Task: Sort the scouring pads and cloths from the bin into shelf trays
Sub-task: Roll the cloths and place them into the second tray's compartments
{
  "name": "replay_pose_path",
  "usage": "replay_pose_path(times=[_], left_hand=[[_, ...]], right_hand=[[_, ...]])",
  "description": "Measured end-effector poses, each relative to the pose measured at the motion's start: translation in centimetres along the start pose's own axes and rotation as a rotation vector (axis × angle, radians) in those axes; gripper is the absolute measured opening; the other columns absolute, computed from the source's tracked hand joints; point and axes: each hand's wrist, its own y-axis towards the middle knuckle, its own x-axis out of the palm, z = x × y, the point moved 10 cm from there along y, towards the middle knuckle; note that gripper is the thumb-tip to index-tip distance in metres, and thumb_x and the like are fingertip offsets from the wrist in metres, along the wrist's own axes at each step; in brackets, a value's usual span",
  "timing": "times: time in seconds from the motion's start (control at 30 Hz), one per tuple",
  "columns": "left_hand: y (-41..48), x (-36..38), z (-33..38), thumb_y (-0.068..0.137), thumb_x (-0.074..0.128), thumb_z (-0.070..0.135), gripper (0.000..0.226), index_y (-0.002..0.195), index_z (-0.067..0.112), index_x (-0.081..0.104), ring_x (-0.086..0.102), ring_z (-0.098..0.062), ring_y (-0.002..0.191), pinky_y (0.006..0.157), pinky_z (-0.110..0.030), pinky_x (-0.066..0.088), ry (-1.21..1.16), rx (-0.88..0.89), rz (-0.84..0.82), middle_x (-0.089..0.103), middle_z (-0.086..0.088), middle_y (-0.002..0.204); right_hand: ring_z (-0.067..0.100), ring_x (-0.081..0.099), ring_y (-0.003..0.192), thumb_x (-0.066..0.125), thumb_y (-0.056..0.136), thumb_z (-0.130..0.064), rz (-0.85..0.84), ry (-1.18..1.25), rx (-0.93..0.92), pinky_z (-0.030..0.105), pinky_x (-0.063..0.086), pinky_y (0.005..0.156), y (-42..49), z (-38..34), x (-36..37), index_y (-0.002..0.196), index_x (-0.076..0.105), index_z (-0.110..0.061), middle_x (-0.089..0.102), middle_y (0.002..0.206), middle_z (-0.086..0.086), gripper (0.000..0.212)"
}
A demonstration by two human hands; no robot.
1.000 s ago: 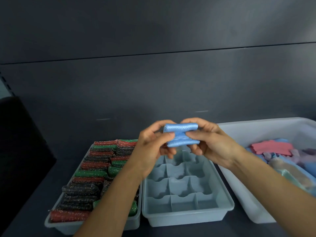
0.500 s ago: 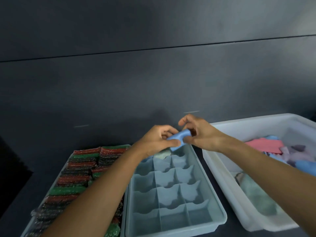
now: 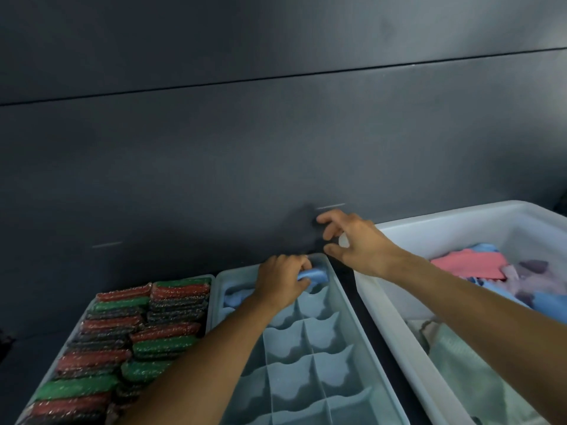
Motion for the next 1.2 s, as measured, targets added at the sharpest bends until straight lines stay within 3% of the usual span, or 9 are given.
replay_pose_path(times=[0.2,0.37,0.5,0.63,0.77,0.9,0.97,1.07,1.2], left_hand=[[1.2,0.8,1.8,0.087,0.064,0.029,0.022,0.108,0.024,0.068,0.065,-0.022,0.1,0.078,-0.028,0.045,0.334,0.034,-0.152,0.07,0.002,0.106],[2.2,2.0,2.9,0.089,0.063,0.023,0.02,0.108,0.019,0.067,0.063,-0.025,0.11,0.081,-0.029,0.044,0.488,0.041,-0.265,0.067,-0.002,0.116],[2.0,2.3,2.4,0.09,0.06,0.037,0.024,0.107,0.021,0.066,0.063,-0.026,0.106,0.081,-0.03,0.042,0.424,0.038,-0.291,0.067,-0.003,0.113],[1.9,2.7,2.6,0.094,0.054,0.041,0.027,0.111,0.022,0.065,0.062,-0.026,0.106,0.081,-0.03,0.041,0.445,0.037,-0.274,0.066,-0.002,0.115],[1.6,3.2,2.9,0.098,0.044,0.033,0.028,0.115,0.021,0.062,0.059,-0.024,0.114,0.084,-0.029,0.039,0.459,0.014,-0.261,0.064,-0.002,0.122],[0.6,3.4,1.9,0.098,0.047,0.035,0.031,0.123,0.023,0.06,0.057,-0.027,0.118,0.093,-0.033,0.042,0.3,-0.069,-0.335,0.06,-0.004,0.129],[0.1,2.3,2.2,0.095,0.052,0.036,0.03,0.12,0.021,0.06,0.056,-0.027,0.116,0.092,-0.035,0.044,0.182,-0.1,-0.3,0.06,-0.004,0.127],[-1.5,-0.7,4.3,0.094,0.057,0.038,0.039,0.13,0.022,0.056,0.048,-0.023,0.124,0.097,-0.034,0.042,0.011,-0.092,-0.183,0.055,-0.001,0.13],[-5.3,-4.4,7.5,0.091,0.064,0.037,0.036,0.126,0.027,0.06,0.052,-0.009,0.121,0.103,-0.031,0.042,-0.395,-0.009,-0.084,0.06,0.009,0.124]], right_hand=[[0.013,0.044,0.12,0.063,0.088,-0.024,-0.088,-0.153,-0.019,0.034,0.034,0.104,-0.6,0.8,1.3,0.126,0.056,-0.026,0.063,0.117,-0.012,0.038],[0.011,0.049,0.113,0.066,0.087,-0.02,-0.072,-0.04,0.007,0.03,0.038,0.102,-0.8,1.1,0.0,0.12,0.062,-0.022,0.064,0.114,-0.009,0.033],[0.007,0.061,0.098,0.069,0.087,-0.015,0.017,0.182,0.091,0.006,0.042,0.082,-1.5,3.2,-2.8,0.105,0.068,-0.017,0.068,0.102,-0.006,0.018],[0.01,0.063,0.085,0.069,0.086,-0.008,0.055,0.284,0.202,0.006,0.044,0.072,-3.2,6.0,-4.4,0.097,0.071,-0.014,0.07,0.091,0.001,0.013],[0.005,0.06,0.066,0.074,0.078,-0.009,-0.238,0.065,0.242,0.016,0.047,0.067,-6.7,7.4,-3.8,0.083,0.071,-0.019,0.069,0.076,-0.007,0.012],[0.016,0.052,0.063,0.078,0.065,-0.038,-0.73,-0.477,0.334,0.026,0.039,0.056,-12.1,11.3,-0.8,0.076,0.056,-0.024,0.06,0.072,-0.001,0.028],[0.018,0.049,0.066,0.079,0.065,-0.031,-0.83,-0.565,0.373,0.027,0.036,0.055,-13.9,12.6,0.1,0.071,0.05,-0.019,0.051,0.069,-0.001,0.032],[0.02,0.053,0.07,0.074,0.069,-0.018,-0.785,-0.571,0.398,0.024,0.037,0.055,-14.6,12.8,-0.3,0.067,0.049,-0.016,0.052,0.069,-0.001,0.026],[0.017,0.061,0.068,0.066,0.068,-0.035,-0.462,-0.451,0.344,0.03,0.052,0.061,-12.9,10.1,-5.5,0.073,0.059,-0.019,0.061,0.074,-0.002,0.018]])
